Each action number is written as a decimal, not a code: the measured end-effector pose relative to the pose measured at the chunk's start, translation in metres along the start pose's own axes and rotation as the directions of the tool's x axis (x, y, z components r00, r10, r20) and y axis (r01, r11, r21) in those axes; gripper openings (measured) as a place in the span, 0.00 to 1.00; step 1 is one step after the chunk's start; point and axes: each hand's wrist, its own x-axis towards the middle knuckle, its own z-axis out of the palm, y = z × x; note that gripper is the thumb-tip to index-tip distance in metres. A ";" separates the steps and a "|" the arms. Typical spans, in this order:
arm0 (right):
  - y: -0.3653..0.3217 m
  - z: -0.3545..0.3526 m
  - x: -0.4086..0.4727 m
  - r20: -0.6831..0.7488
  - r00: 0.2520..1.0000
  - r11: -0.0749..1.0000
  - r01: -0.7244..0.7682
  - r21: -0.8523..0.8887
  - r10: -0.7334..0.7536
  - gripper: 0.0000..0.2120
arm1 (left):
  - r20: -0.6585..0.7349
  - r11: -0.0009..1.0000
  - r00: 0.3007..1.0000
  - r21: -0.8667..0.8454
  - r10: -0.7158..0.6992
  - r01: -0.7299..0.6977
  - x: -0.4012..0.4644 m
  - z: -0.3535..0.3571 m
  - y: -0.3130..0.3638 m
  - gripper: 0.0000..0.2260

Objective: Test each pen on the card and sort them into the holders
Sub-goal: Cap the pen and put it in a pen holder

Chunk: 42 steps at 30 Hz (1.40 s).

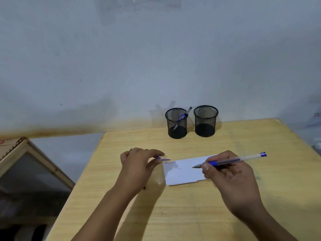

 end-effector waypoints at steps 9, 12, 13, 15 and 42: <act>-0.017 0.017 0.004 0.076 0.993 0.996 0.091 -0.013 -0.089 0.06 | -0.056 0.896 0.997 -0.443 -0.059 0.029 -0.038 -0.016 0.048 0.09; -0.014 0.018 0.001 0.088 0.992 0.994 0.096 -0.052 -0.091 0.07 | -0.058 0.876 0.994 -0.478 -0.094 0.055 -0.042 -0.018 0.051 0.09; -0.013 0.018 0.000 0.095 0.991 0.993 0.097 -0.060 -0.091 0.08 | -0.055 0.871 0.994 -0.488 -0.099 0.060 -0.044 -0.019 0.052 0.10; -0.011 0.020 -0.001 0.116 0.989 0.994 0.095 -0.060 -0.088 0.09 | -0.038 0.855 0.993 -0.513 -0.110 0.075 -0.046 -0.020 0.055 0.10; 0.021 0.042 -0.003 -0.099 0.985 0.983 -0.128 0.129 0.142 0.07 | 0.156 0.527 0.934 -0.790 -0.321 0.314 -0.059 0.023 0.063 0.07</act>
